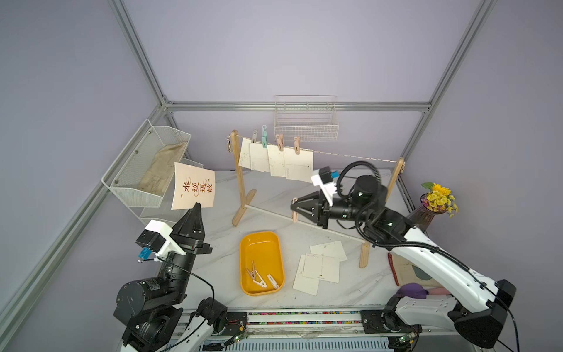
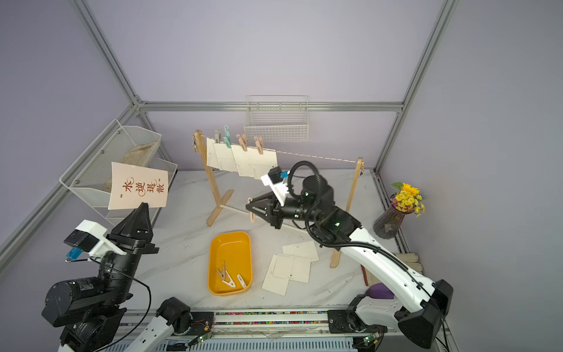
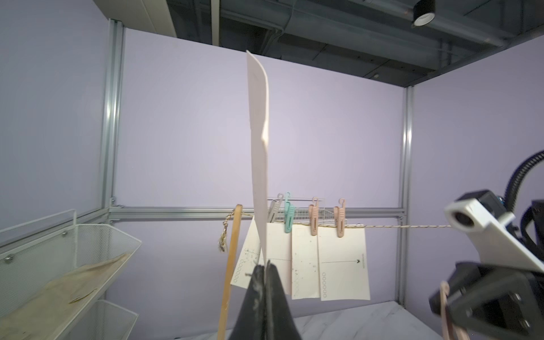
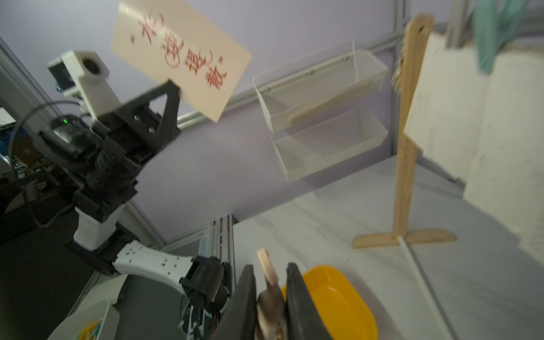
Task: Remove the postcards from the strings
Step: Place the clamp in the storage box, then place the postcard on the postcard.
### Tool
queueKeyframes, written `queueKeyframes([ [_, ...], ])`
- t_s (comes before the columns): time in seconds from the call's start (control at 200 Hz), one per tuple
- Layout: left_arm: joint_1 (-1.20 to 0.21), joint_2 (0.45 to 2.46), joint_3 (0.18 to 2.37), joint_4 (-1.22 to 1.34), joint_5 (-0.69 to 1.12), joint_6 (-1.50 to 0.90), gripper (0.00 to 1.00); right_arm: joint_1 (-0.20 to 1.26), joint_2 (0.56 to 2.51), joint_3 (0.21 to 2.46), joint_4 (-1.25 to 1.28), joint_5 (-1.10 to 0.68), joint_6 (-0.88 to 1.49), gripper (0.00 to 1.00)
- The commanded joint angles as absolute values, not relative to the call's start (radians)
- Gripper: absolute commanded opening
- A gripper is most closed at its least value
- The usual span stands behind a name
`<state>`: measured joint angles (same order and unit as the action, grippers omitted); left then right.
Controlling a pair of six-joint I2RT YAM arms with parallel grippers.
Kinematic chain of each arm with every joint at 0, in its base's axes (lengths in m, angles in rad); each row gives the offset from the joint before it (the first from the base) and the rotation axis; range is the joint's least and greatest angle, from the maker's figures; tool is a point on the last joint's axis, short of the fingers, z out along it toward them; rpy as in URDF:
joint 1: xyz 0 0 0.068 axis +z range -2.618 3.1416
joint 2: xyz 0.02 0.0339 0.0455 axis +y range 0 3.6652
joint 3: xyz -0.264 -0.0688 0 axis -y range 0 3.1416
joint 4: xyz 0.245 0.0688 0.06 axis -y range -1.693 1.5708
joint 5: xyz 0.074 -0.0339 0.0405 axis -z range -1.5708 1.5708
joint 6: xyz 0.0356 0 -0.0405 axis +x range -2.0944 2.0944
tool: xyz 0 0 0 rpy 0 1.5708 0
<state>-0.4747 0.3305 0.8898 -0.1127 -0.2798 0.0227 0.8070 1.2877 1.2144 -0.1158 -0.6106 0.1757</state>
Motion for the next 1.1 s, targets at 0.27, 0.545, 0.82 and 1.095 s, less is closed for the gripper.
queueKeyframes([
  [0.27, -0.479, 0.388, 0.899, -0.181, -0.343, 0.057, 0.0, 0.999, 1.578, 1.098, 0.046, -0.471, 0.181, 0.4],
  [0.545, -0.478, 0.401, 0.91, -0.226, -0.26, 0.025, 0.0, 0.968, 1.504, 1.08, -0.023, -0.29, 0.189, 0.72],
  [0.82, -0.479, 0.587, 0.997, -0.326, 0.299, -0.084, 0.0, 0.796, 1.143, 0.941, -0.081, 0.047, 0.397, 0.76],
  [1.095, -0.69, 0.762, 0.895, -0.34, 0.497, -0.271, 0.0, 0.738, 0.958, 0.927, -0.282, 0.339, 0.505, 0.78],
])
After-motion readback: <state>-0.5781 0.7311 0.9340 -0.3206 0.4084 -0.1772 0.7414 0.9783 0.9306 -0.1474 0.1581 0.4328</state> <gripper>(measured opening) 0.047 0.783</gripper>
